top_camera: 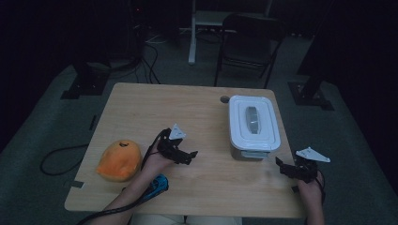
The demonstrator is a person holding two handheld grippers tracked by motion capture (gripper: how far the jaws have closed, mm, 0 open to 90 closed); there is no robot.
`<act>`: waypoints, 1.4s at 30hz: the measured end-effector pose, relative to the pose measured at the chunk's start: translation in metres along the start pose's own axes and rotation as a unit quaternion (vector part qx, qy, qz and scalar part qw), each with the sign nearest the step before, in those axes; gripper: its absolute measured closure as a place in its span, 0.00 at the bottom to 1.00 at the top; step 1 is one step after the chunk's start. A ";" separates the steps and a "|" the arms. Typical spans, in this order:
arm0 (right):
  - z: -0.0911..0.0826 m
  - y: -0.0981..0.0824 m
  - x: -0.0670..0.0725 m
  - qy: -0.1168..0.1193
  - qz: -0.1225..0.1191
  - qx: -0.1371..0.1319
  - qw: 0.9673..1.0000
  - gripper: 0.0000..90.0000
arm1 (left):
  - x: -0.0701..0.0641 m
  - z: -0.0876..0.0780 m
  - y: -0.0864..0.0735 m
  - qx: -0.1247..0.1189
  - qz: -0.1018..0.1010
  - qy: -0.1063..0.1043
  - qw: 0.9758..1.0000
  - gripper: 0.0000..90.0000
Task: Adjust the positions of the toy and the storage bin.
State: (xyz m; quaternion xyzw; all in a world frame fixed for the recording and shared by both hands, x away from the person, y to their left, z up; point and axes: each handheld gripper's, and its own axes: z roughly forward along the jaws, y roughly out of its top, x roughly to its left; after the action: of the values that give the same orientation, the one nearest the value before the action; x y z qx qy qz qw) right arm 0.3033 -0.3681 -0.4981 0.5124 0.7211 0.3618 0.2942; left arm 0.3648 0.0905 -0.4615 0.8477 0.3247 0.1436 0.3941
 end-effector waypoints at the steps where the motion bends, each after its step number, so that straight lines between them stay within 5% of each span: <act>1: 0.002 0.002 -0.002 -0.004 0.000 0.001 1.000 0.15 | 0.000 0.004 0.001 0.006 0.004 0.002 1.000 0.01; 7: 0.015 0.015 -0.016 -0.015 0.025 -0.001 1.000 0.15 | 0.000 0.025 0.016 -0.007 -0.006 -0.010 1.000 0.01; 12: 0.026 0.022 -0.020 -0.018 0.037 -0.008 0.999 0.15 | -0.005 0.044 0.029 0.005 0.003 -0.016 1.000 0.01; 15: 0.034 0.023 -0.019 -0.022 0.046 -0.016 0.999 0.15 | -0.006 0.057 0.033 0.005 -0.009 -0.019 1.000 0.01; 27: 0.061 0.031 -0.017 -0.022 0.057 -0.016 0.998 0.15 | -0.002 0.095 0.060 -0.004 -0.020 0.007 1.000 0.01; 37: 0.067 0.038 -0.022 -0.013 0.065 -0.012 0.998 0.15 | -0.006 0.130 0.075 0.030 -0.019 0.022 0.999 0.01; 42: 0.069 0.040 -0.022 -0.009 0.066 -0.011 0.998 0.15 | -0.005 0.135 0.081 0.034 -0.019 0.028 0.999 0.01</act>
State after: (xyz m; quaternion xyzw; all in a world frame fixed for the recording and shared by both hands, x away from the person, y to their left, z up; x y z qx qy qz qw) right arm 0.3857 -0.3658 -0.5030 0.5589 0.6787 0.3842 0.2818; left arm 0.4640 -0.0291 -0.4868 0.8499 0.3561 0.1490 0.3587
